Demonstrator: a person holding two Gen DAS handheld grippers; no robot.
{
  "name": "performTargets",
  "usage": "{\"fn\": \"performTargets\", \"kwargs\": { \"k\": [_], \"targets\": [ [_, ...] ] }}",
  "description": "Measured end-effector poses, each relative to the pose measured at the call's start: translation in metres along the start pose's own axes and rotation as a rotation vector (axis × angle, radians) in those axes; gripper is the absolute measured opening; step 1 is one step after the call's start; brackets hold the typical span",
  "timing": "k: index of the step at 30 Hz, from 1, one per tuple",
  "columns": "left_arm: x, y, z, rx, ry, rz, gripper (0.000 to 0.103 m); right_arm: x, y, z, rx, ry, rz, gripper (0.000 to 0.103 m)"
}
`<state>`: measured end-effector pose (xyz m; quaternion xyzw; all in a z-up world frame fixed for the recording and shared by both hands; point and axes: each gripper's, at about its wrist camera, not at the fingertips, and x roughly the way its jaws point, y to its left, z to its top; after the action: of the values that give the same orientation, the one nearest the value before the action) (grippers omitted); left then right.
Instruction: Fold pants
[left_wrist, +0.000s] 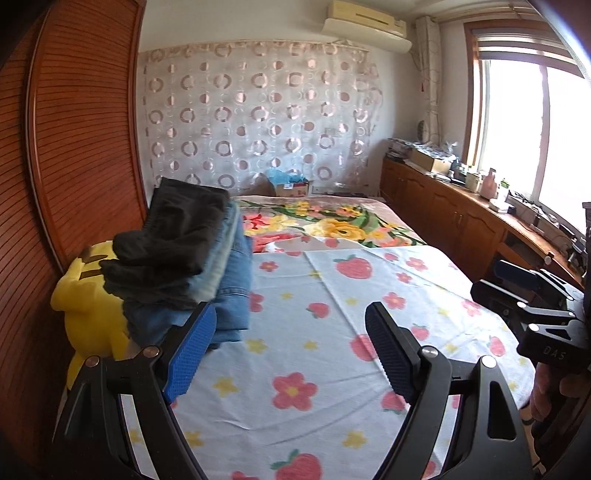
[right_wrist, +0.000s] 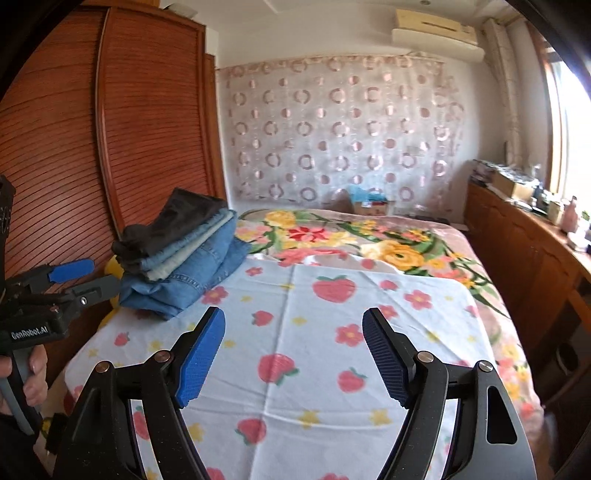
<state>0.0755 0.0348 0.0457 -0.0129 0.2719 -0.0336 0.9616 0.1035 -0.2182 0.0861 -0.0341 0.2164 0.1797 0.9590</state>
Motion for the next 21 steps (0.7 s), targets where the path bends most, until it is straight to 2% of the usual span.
{"fn": "performTargets", "kwargs": {
  "k": [5,12,21],
  "targets": [
    [-0.01,-0.02,0.001,0.029,-0.013,-0.013,0.084,-0.032,0.016,-0.001,0.003,-0.043,-0.055,0.079],
    [-0.035,-0.036,0.01,0.048,-0.061,-0.023,0.084,-0.068,0.031,-0.016,0.027,-0.095,-0.061,0.079],
    [-0.054,-0.044,0.013,0.048,-0.097,-0.026,0.084,-0.079,0.04,-0.035,0.048,-0.13,-0.085,0.079]
  ]
}}
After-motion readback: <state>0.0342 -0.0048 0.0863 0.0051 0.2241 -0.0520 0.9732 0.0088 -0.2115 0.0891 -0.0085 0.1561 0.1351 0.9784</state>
